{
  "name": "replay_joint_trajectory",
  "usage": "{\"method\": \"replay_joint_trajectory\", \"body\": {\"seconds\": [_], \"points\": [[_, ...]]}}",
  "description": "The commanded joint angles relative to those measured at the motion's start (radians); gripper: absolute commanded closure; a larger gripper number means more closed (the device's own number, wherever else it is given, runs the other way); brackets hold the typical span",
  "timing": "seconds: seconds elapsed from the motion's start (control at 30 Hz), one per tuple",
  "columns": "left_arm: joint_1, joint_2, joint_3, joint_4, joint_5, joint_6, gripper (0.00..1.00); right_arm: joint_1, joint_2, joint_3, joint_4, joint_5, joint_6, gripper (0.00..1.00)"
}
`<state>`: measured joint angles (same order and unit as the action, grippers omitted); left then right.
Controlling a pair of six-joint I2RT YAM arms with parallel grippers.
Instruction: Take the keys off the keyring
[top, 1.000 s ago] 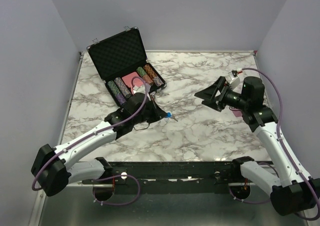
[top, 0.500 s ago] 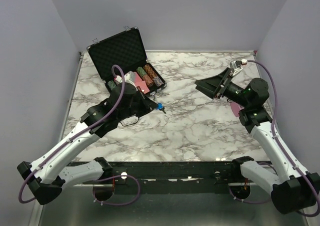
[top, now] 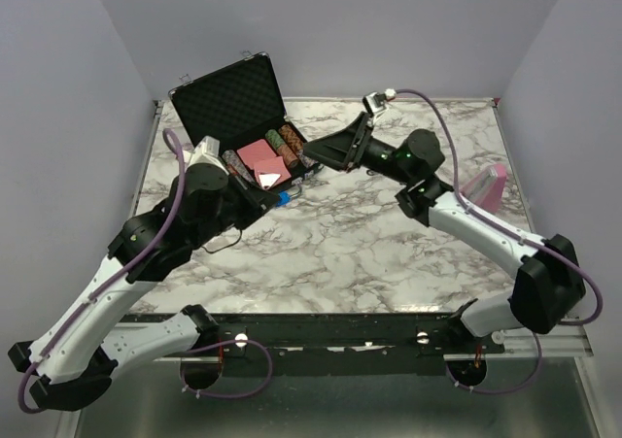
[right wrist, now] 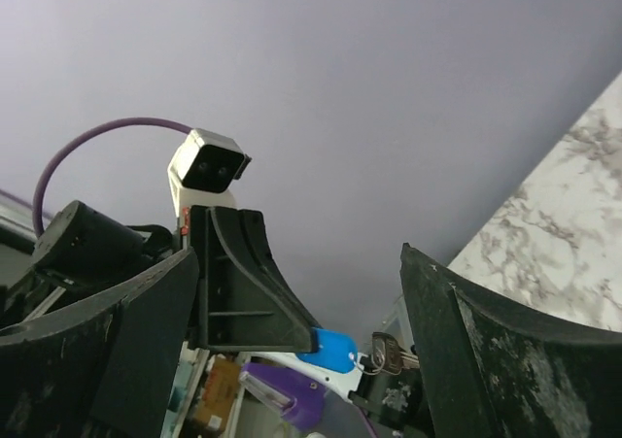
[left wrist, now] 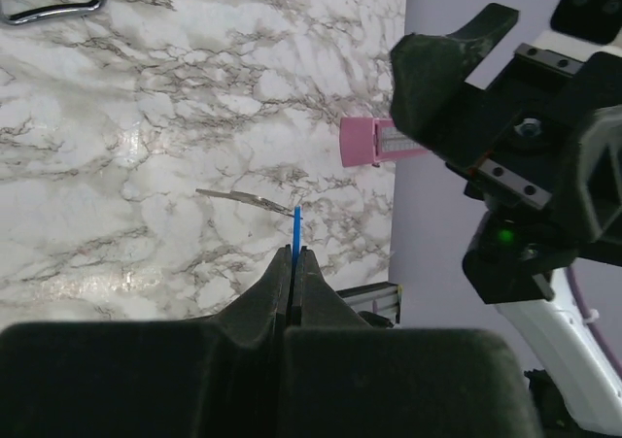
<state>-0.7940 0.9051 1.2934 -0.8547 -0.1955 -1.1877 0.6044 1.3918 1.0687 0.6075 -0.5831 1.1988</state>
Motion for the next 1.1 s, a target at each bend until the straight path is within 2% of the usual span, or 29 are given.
{"method": "replay_joint_trajectory", "body": {"seconds": [0.0,0.2,0.27,0.53,0.73,1.07], "points": [[0.004,-0.057,0.070,-0.133,-0.099,-0.052,1.00,0.112,0.099,0.016,0.328,0.069,0.022,0.09],[0.012,-0.100,0.130,-0.211,-0.156,-0.066,1.00,0.215,0.185,-0.007,0.575,0.094,0.030,0.14],[0.012,-0.113,0.136,-0.218,-0.166,-0.066,1.00,0.238,0.207,-0.004,0.612,0.092,0.030,0.15],[0.018,-0.133,0.178,-0.221,-0.170,-0.066,1.00,0.304,0.288,0.071,0.615,0.035,0.030,0.24],[0.018,-0.141,0.182,-0.210,-0.170,-0.073,1.00,0.324,0.299,0.091,0.601,0.028,0.019,0.27],[0.019,-0.147,0.181,-0.181,-0.160,-0.085,1.00,0.337,0.306,0.094,0.589,0.008,0.019,0.41]]}}
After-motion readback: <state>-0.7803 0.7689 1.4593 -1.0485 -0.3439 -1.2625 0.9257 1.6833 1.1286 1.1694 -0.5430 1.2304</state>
